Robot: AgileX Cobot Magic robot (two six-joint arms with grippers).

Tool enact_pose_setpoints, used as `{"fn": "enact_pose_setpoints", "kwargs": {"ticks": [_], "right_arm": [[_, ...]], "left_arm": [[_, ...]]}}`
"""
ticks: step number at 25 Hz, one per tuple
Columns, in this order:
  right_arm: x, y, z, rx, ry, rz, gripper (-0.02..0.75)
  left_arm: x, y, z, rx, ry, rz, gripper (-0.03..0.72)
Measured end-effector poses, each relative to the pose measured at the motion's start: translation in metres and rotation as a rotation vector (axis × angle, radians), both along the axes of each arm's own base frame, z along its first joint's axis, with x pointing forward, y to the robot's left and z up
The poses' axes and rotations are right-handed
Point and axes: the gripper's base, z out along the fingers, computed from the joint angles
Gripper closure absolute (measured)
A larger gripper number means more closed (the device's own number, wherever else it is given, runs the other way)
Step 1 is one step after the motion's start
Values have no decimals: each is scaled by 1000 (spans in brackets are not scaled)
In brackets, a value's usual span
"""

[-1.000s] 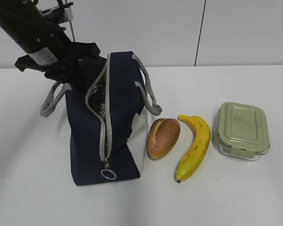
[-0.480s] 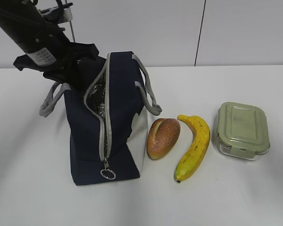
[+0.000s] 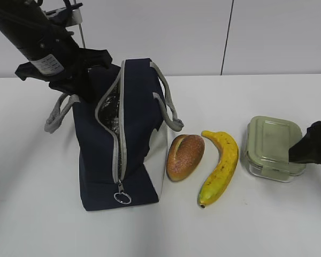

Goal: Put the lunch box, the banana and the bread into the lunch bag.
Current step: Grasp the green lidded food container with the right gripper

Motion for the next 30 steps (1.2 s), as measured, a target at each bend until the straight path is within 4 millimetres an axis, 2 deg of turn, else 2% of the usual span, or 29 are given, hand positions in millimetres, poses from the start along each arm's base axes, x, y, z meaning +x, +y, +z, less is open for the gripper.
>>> {"fn": "enact_pose_setpoints", "kwargs": {"ticks": [10,22,26,30], "right_arm": [[34,-29,-24,126,94,-44,161],[92,-70,-48,300,244,-17,162],[101,-86,-59,324,268,-47,162],[102,-90,-71,333,293,-64,161]], "left_arm": [[0,0,0,-5,2,1,690],[0,-1,0,-11,4,2,690],[0,-1,0,-14,5,3,690],[0,-1,0,-15,5,3,690]]}}
